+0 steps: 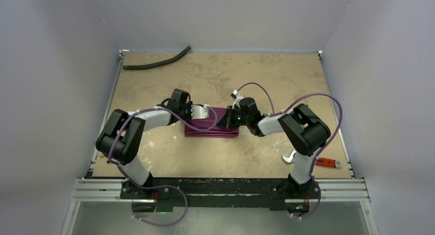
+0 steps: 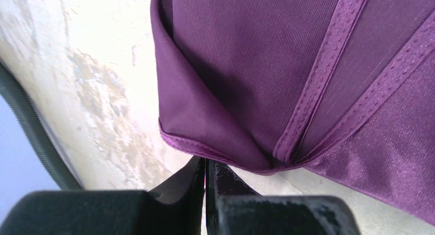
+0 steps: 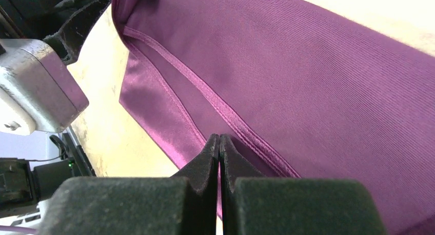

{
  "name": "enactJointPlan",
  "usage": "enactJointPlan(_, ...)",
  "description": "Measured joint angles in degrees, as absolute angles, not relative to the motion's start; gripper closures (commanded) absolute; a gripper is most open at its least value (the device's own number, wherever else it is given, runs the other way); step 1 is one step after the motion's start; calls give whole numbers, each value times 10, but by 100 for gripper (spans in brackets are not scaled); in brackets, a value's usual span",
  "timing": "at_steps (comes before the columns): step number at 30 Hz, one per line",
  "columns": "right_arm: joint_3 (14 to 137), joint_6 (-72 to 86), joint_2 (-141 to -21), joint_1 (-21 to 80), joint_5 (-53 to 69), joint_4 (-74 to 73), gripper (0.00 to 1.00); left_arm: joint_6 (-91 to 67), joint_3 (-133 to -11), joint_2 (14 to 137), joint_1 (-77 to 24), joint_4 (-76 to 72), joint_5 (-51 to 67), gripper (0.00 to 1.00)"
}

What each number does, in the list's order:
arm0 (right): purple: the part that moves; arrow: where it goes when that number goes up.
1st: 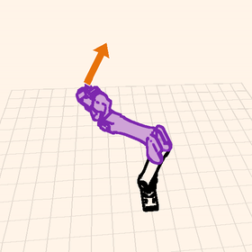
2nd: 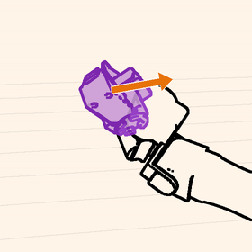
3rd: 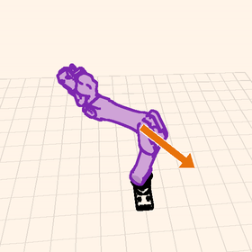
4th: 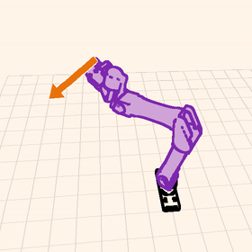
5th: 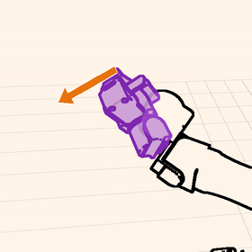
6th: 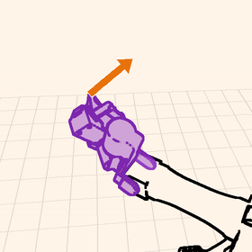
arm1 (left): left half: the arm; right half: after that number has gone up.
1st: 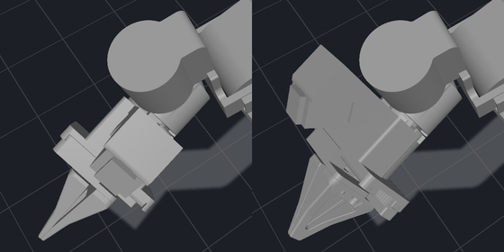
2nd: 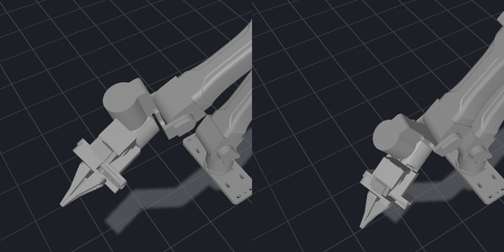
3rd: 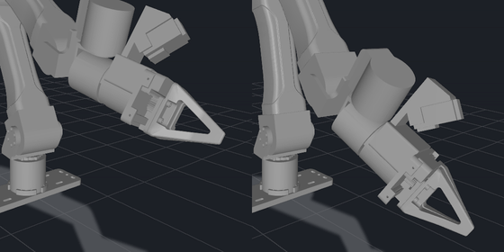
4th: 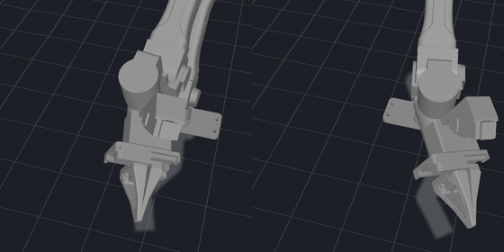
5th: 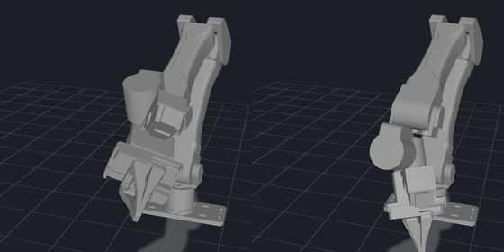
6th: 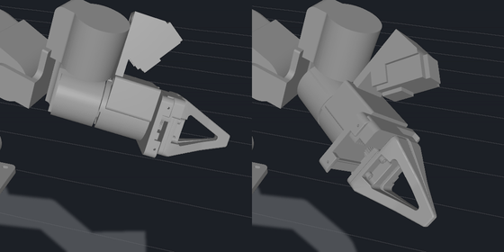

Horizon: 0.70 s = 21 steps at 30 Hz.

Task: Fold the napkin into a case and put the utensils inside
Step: Rotate the 2/3-rectangle-folded napkin at the center of the board.

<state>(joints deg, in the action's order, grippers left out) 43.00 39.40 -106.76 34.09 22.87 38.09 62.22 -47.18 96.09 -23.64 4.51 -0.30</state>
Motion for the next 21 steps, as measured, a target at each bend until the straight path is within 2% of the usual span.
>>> enactJointPlan(6,447,361,-1014,341,194,316,100,641,-475,934,-236,70,-3,73)
enactJointPlan(11,534,335,-1029,344,192,291,100,630,-475,814,-222,149,16,66)
enactJointPlan(12,556,333,-1040,346,191,291,100,634,-475,782,-214,169,28,60)
enactJointPlan(14,599,327,-1071,358,190,292,100,656,-475,718,-200,209,59,42)
enactJointPlan(16,631,323,-1100,375,190,295,100,693,-474,646,-189,256,104,19)
enactJointPlan(18,652,319,-1126,395,189,293,100,735,-464,590,-189,287,147,13)
enactJointPlan(21,658,308,-1141,417,177,284,100,812,-416,530,-191,331,201,9)
